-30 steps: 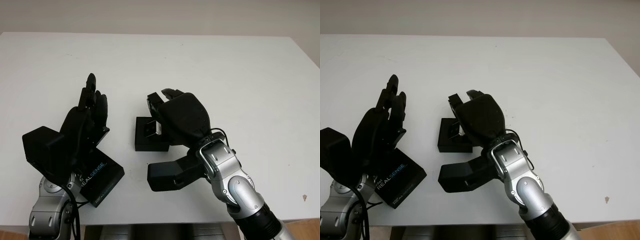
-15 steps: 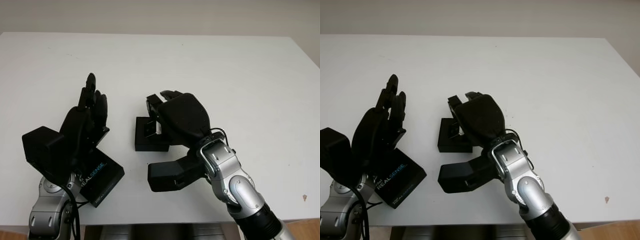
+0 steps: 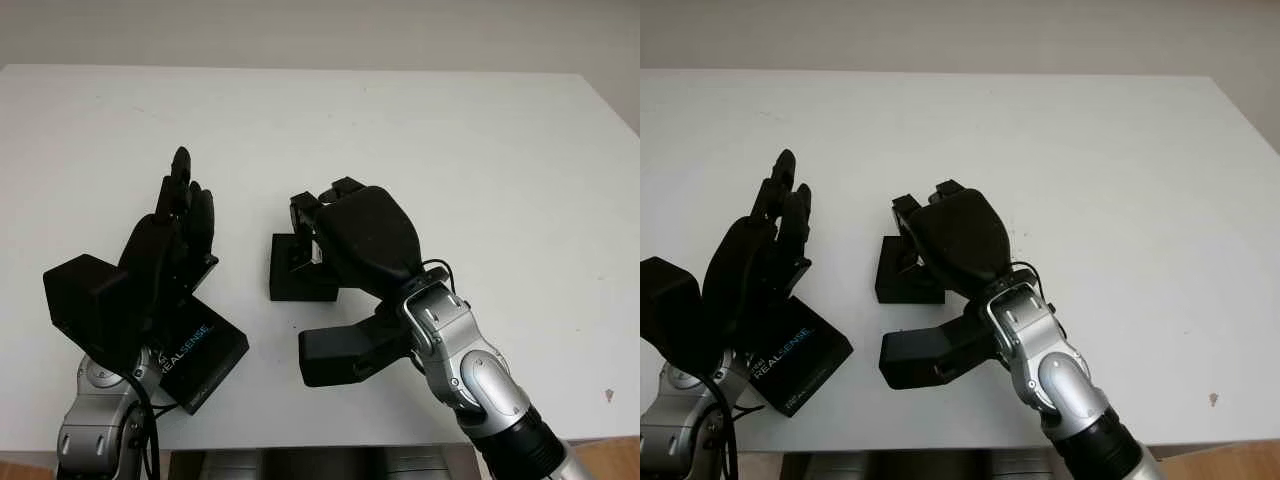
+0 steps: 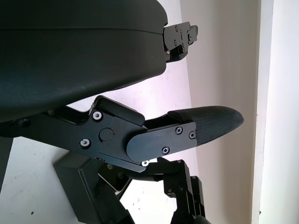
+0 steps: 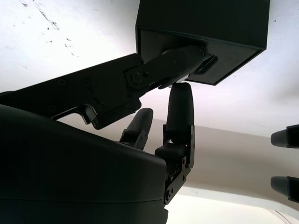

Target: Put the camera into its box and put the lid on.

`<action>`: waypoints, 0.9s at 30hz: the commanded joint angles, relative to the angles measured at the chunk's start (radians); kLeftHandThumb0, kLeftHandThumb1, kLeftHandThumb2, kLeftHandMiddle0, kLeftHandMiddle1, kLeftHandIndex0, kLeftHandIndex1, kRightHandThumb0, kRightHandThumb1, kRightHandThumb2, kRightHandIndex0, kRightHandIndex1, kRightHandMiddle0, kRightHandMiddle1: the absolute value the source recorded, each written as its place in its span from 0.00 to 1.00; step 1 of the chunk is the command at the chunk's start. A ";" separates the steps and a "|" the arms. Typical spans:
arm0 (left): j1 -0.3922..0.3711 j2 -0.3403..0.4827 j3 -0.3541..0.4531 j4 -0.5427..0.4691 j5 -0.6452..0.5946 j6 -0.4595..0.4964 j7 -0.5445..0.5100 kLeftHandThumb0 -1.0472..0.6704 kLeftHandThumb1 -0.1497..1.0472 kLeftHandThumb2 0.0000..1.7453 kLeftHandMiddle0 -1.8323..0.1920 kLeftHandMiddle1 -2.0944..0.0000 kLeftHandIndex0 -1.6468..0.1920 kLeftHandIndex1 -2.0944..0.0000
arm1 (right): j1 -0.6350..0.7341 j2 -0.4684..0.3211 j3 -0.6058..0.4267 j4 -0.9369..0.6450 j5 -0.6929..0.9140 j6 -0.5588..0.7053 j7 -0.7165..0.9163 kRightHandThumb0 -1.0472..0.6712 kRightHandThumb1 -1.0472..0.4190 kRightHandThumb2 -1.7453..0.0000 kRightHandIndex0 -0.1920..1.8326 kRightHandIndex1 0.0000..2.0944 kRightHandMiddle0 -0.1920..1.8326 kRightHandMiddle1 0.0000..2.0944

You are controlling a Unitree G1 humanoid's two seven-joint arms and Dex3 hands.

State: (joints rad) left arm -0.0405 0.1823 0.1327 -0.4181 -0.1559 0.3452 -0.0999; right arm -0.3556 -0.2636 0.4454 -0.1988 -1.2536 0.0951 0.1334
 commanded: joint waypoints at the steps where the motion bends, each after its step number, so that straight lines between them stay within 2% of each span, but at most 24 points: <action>1: 0.009 0.004 0.000 -0.020 0.009 -0.005 0.001 0.15 1.00 0.38 0.99 0.97 1.00 0.98 | -0.004 -0.005 0.001 0.011 0.007 -0.009 -0.022 0.37 0.07 0.97 0.18 0.58 0.32 0.74; 14: 0.014 0.007 0.004 -0.023 0.005 -0.003 -0.002 0.15 1.00 0.38 0.99 0.97 1.00 0.98 | -0.012 -0.013 -0.009 0.026 0.060 -0.028 -0.040 0.36 0.07 0.97 0.15 0.63 0.31 0.77; 19: 0.016 0.013 0.006 -0.027 0.002 -0.001 -0.005 0.15 1.00 0.38 0.99 0.97 1.00 0.98 | -0.012 -0.013 -0.032 0.012 0.123 -0.045 -0.063 0.36 0.04 0.96 0.17 0.61 0.31 0.75; 23: 0.020 0.011 0.009 -0.037 -0.002 0.010 -0.003 0.15 1.00 0.38 0.99 0.97 1.00 0.98 | -0.012 -0.019 -0.051 -0.006 0.157 -0.072 -0.109 0.35 0.03 0.97 0.17 0.59 0.31 0.82; 27: 0.023 0.012 0.011 -0.042 -0.004 0.013 -0.005 0.15 1.00 0.37 0.99 0.97 1.00 0.98 | -0.007 -0.016 -0.064 -0.024 0.190 -0.099 -0.149 0.35 0.03 0.97 0.19 0.58 0.31 0.79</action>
State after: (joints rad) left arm -0.0243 0.1911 0.1387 -0.4401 -0.1589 0.3575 -0.1035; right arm -0.3580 -0.2792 0.3898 -0.2002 -1.0764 0.0071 -0.0032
